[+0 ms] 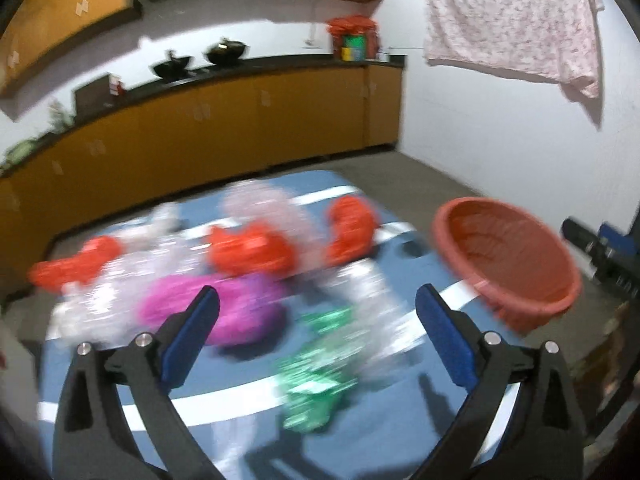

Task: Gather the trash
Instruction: 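Move both tools back over the table toward the clear and green bags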

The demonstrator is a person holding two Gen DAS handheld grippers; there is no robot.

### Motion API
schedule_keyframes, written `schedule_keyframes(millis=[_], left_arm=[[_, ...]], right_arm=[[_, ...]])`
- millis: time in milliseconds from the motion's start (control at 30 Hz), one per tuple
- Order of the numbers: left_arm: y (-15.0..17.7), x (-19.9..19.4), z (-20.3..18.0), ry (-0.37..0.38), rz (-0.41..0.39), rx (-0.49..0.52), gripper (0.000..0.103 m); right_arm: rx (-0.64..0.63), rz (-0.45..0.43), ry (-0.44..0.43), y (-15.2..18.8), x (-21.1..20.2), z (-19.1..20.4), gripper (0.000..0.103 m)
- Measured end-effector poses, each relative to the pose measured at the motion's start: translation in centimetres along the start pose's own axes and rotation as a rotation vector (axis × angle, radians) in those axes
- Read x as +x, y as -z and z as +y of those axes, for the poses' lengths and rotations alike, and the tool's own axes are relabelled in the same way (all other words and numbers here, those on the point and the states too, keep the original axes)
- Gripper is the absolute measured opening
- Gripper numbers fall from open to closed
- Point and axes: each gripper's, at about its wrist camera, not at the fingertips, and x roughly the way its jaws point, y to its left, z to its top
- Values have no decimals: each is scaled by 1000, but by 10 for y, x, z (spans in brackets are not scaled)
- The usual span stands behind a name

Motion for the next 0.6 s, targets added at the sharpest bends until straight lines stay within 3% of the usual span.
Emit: schedule_keyframes(millis=[267, 600], left_arm=[[41, -25, 94, -174, 14, -136, 97], [72, -35, 160, -257, 32, -257, 97]], right_arm=[[-66, 108, -162, 14, 22, 80, 79], [-96, 222, -166, 23, 74, 134, 72]])
